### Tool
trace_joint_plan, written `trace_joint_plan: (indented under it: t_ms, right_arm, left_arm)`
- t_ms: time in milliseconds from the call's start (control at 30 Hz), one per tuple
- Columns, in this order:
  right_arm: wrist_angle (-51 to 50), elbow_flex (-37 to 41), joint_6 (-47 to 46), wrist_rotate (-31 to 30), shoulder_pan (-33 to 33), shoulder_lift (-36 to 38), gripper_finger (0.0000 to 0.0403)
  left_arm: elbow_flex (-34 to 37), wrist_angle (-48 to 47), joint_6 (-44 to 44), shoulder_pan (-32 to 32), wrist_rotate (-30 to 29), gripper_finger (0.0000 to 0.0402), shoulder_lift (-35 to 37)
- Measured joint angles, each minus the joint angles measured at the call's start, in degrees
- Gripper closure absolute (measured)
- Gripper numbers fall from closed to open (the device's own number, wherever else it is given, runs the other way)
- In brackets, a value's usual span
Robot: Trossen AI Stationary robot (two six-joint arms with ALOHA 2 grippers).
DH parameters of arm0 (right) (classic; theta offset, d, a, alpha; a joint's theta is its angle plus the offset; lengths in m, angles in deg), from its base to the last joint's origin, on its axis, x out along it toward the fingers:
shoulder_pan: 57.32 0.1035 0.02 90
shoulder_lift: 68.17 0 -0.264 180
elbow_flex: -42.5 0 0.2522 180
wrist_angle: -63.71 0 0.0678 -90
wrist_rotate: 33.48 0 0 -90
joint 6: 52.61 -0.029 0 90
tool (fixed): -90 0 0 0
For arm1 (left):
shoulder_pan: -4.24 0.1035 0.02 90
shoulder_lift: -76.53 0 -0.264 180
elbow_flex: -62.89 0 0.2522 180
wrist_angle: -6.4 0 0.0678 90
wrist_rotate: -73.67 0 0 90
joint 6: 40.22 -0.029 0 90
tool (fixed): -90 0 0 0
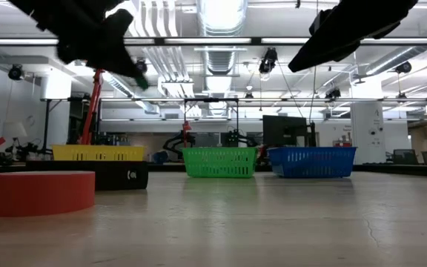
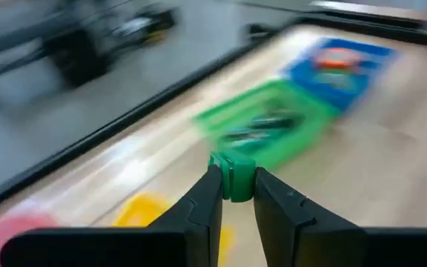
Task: Pick and place Stapler, Stapler remover, tape
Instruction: Put the small green stapler in the yellow basket
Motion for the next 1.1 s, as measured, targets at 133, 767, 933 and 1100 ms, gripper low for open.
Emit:
trace_joint_plan:
  t_ms: [133,767,933,1100]
  right_arm:
    - [0.5,0.2,0.0,-0.1,0.0,0.0,0.0199]
    - [0.9,1.0,0.0,-1.9,0.0,0.0,0.0204]
    - [0.9,1.6,-0.4,-2.1,0.0,0.0,0.0208]
    - [1.2,1.6,-0.4,-2.2,-0.1,0.0,0.0208]
  left_arm:
    - [0.4,-15.3,21.3,1.5,-0.8,0.0333,0.2]
    - [7.3,-14.0,32.6,6.3,11.0,0.0326,-4.2]
    - [7.5,-12.9,33.1,6.3,11.4,0.0305,-4.2]
    - [7.4,-12.5,33.1,6.3,11.1,0.0268,-4.2]
